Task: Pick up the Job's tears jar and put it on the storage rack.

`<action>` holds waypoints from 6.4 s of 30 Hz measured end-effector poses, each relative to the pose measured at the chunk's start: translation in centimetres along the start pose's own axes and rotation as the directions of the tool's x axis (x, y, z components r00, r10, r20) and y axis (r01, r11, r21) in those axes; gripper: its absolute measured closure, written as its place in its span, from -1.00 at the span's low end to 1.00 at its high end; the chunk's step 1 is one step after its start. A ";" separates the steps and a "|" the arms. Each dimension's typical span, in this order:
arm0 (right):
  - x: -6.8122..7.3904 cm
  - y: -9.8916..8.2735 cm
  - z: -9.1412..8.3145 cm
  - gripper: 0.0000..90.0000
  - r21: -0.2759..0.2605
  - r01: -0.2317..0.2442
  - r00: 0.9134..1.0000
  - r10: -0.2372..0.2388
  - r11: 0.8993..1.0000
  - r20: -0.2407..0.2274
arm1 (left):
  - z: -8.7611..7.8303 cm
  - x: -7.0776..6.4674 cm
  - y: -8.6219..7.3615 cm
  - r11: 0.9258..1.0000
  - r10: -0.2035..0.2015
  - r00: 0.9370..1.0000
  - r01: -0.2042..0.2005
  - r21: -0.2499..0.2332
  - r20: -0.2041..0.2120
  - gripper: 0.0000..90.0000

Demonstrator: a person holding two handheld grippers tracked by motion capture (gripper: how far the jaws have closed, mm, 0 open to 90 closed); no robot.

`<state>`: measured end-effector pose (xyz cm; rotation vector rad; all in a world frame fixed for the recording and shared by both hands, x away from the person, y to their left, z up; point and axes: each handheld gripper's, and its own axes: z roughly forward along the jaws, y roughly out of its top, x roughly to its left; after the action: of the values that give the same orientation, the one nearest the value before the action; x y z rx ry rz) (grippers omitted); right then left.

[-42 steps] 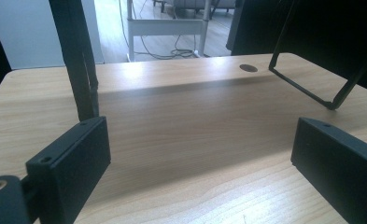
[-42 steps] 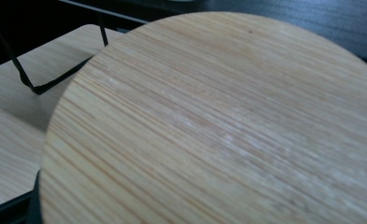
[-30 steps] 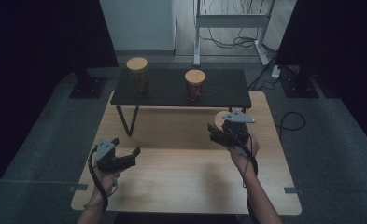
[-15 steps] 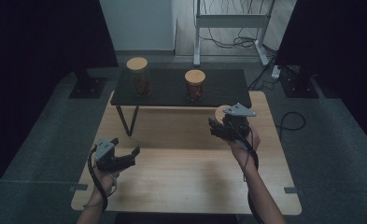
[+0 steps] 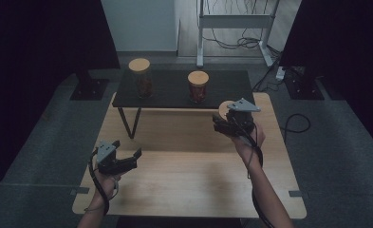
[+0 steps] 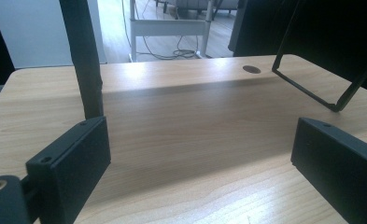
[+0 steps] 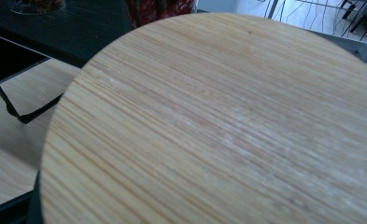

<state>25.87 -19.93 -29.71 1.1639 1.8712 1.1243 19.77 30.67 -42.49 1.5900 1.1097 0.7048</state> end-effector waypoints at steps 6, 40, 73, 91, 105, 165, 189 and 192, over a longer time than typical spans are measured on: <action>-0.3 0.7 0.3 -0.44 -0.002 -0.003 1.000 0.003 1.000 0.009 | 0.0 0.0 0.0 1.000 -0.001 1.000 0.001 0.000 -0.002 -0.90; -1.6 4.4 3.1 -0.44 0.003 -0.002 0.999 0.002 1.000 0.041 | 0.1 0.5 -0.1 1.000 -0.013 1.000 0.013 0.003 -0.015 -0.90; -2.8 6.8 7.1 -0.44 0.030 -0.018 0.996 0.015 0.999 0.085 | 0.2 1.2 -0.2 0.999 -0.031 0.999 0.031 0.008 -0.041 -0.90; -4.0 6.8 9.1 -0.44 0.056 -0.059 0.993 0.052 0.997 0.111 | 0.2 1.4 -0.2 0.999 -0.030 0.998 0.030 0.013 -0.046 -0.90; -4.3 6.7 9.9 -0.44 0.048 -0.078 0.992 0.072 0.996 0.106 | 0.3 1.4 -0.3 0.999 -0.033 0.998 0.033 0.015 -0.050 -0.90; -3.9 4.4 8.6 -0.75 -0.050 -0.116 0.985 0.122 0.992 0.123 | 0.3 0.9 -0.2 1.000 -0.019 0.999 0.020 0.015 -0.040 -0.90; -2.8 2.0 6.0 -0.91 -0.082 -0.142 0.979 0.152 0.986 0.133 | 0.1 0.4 -0.1 1.000 -0.007 1.000 0.008 0.007 -0.028 -0.90; -2.6 1.4 5.7 -0.91 -0.089 -0.145 0.980 0.156 0.985 0.127 | 0.1 0.4 -0.1 1.000 -0.006 1.000 0.006 0.009 -0.027 -0.90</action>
<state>32.18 -20.15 -30.58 1.3195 1.6452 1.1620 19.97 30.99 -42.65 1.5890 1.1384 0.7201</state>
